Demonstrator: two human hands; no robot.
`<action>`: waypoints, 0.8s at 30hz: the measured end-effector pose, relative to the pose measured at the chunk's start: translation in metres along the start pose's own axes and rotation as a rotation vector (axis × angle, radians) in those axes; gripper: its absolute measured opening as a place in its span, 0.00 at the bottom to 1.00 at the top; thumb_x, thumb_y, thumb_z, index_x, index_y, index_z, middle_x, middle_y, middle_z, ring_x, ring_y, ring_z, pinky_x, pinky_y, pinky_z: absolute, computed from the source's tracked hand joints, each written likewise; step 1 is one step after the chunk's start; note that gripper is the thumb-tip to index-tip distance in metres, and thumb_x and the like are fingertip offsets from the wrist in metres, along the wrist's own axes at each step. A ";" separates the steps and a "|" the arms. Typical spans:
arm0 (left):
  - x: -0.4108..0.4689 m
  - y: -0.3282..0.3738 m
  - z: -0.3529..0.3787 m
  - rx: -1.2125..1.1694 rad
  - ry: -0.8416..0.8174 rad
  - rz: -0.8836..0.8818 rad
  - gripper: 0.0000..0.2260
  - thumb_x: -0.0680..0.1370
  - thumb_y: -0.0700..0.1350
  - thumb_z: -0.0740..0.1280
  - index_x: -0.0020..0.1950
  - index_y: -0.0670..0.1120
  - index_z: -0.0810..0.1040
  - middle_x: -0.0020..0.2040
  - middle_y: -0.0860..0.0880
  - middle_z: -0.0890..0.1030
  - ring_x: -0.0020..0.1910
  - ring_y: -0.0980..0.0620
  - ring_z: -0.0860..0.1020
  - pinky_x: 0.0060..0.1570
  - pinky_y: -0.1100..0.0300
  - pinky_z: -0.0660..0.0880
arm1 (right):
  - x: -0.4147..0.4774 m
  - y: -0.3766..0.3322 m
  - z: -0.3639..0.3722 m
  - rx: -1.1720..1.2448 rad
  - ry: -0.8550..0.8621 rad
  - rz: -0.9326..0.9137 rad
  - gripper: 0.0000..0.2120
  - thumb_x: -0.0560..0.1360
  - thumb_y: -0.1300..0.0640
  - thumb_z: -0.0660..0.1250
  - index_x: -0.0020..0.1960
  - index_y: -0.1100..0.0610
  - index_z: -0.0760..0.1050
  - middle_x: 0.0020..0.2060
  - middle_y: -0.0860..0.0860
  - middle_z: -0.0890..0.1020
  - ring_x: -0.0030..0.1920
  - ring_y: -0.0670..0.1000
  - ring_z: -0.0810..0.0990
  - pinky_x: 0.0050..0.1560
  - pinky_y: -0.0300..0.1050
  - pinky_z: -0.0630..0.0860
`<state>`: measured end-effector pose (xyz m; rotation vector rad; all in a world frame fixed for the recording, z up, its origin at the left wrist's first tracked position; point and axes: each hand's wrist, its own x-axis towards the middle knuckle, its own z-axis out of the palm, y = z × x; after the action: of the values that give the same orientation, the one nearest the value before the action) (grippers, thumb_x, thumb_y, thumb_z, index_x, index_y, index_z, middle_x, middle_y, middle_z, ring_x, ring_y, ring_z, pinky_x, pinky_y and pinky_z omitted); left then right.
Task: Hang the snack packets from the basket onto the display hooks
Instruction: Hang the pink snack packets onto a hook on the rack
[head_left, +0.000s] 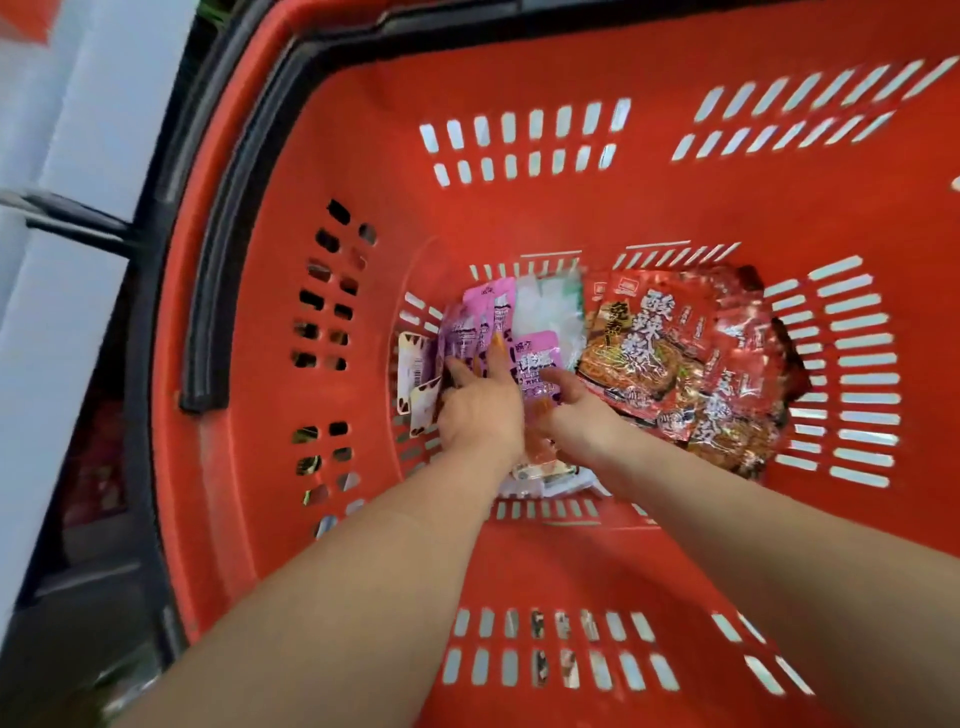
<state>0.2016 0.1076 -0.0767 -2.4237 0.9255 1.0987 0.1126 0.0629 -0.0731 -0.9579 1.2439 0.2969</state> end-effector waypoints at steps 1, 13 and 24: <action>0.002 -0.001 0.000 0.031 0.020 0.017 0.34 0.78 0.36 0.60 0.78 0.48 0.44 0.76 0.31 0.51 0.64 0.32 0.72 0.55 0.44 0.74 | 0.002 0.000 -0.001 0.009 0.004 0.008 0.25 0.78 0.68 0.57 0.73 0.54 0.61 0.41 0.54 0.76 0.32 0.50 0.72 0.32 0.42 0.70; -0.036 0.008 -0.013 0.212 0.445 0.270 0.26 0.75 0.34 0.54 0.74 0.46 0.64 0.48 0.41 0.83 0.44 0.41 0.83 0.46 0.47 0.78 | 0.004 -0.025 -0.009 0.344 -0.001 0.070 0.15 0.78 0.45 0.65 0.51 0.57 0.79 0.42 0.52 0.84 0.40 0.50 0.80 0.42 0.43 0.77; -0.017 -0.004 0.005 -0.631 0.093 -0.068 0.24 0.76 0.38 0.64 0.71 0.48 0.67 0.64 0.42 0.76 0.64 0.41 0.73 0.60 0.52 0.70 | 0.015 0.005 -0.003 -0.066 0.232 -0.065 0.20 0.70 0.58 0.76 0.58 0.60 0.74 0.49 0.55 0.83 0.46 0.56 0.81 0.48 0.48 0.78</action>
<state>0.1931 0.1207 -0.0667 -2.9957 0.5668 1.4280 0.1124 0.0590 -0.0892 -1.1110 1.4173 0.1802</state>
